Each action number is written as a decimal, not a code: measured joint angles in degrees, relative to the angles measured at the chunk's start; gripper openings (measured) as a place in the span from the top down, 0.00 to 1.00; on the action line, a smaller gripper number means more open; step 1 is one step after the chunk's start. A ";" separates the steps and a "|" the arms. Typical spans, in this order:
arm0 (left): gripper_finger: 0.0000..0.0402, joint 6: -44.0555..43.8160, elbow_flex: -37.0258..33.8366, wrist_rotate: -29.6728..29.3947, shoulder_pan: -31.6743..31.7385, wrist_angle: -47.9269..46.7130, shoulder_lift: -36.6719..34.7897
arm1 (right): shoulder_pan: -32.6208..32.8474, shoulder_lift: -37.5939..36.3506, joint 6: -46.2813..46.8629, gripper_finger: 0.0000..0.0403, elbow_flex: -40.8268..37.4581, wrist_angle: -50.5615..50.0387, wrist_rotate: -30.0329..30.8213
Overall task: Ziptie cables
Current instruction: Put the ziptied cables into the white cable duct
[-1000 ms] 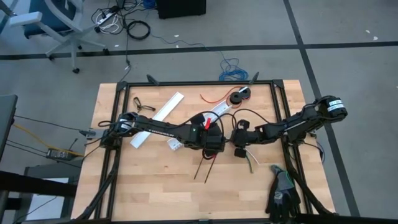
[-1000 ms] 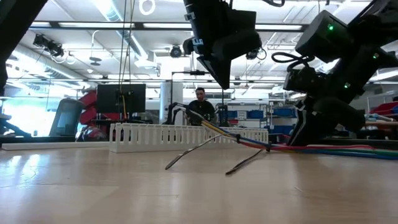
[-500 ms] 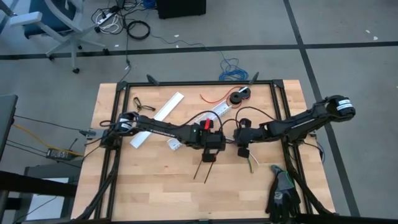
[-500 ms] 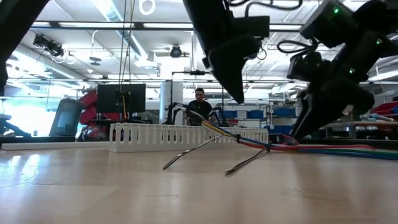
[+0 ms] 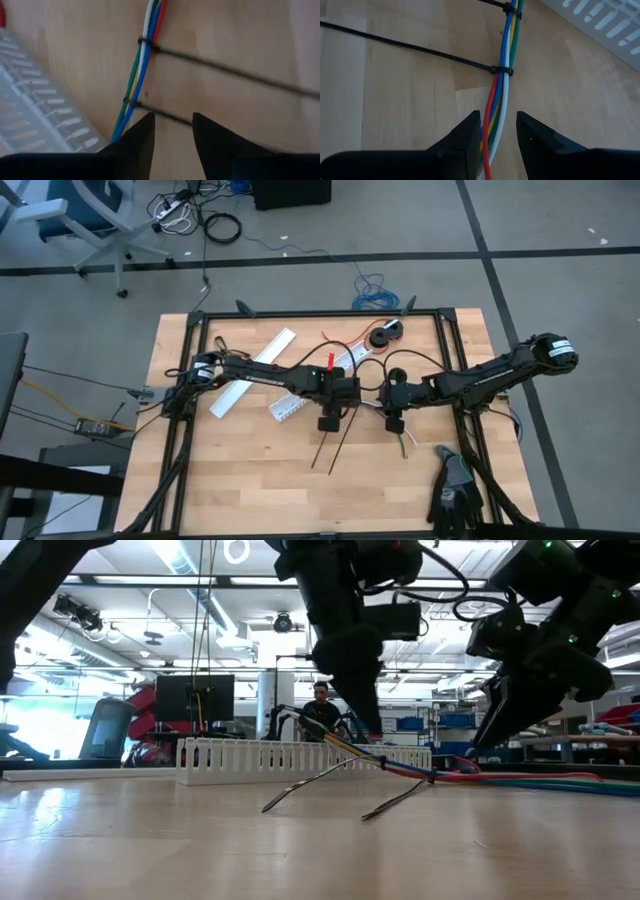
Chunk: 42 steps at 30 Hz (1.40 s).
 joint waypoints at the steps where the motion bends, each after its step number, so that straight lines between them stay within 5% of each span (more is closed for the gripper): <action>1: 0.64 1.08 0.00 -0.09 0.37 -0.73 0.00 | 0.00 0.00 0.01 0.72 0.00 0.01 0.01; 15: 0.63 9.87 -1.59 4.79 6.21 -2.33 0.00 | 0.00 0.00 0.04 0.72 0.01 0.08 0.05; 28: 0.64 12.08 -5.60 1.93 6.66 -1.90 0.00 | 0.00 0.00 -0.04 0.72 0.04 0.19 0.12; 37: 0.93 4.89 -6.45 -0.86 5.53 -1.75 0.02 | 0.00 0.00 -1.35 0.72 0.04 1.17 -3.16; 42: 0.94 -4.04 -5.96 -0.84 4.22 -2.78 0.06 | 0.00 0.34 -5.96 0.72 0.07 4.84 -6.14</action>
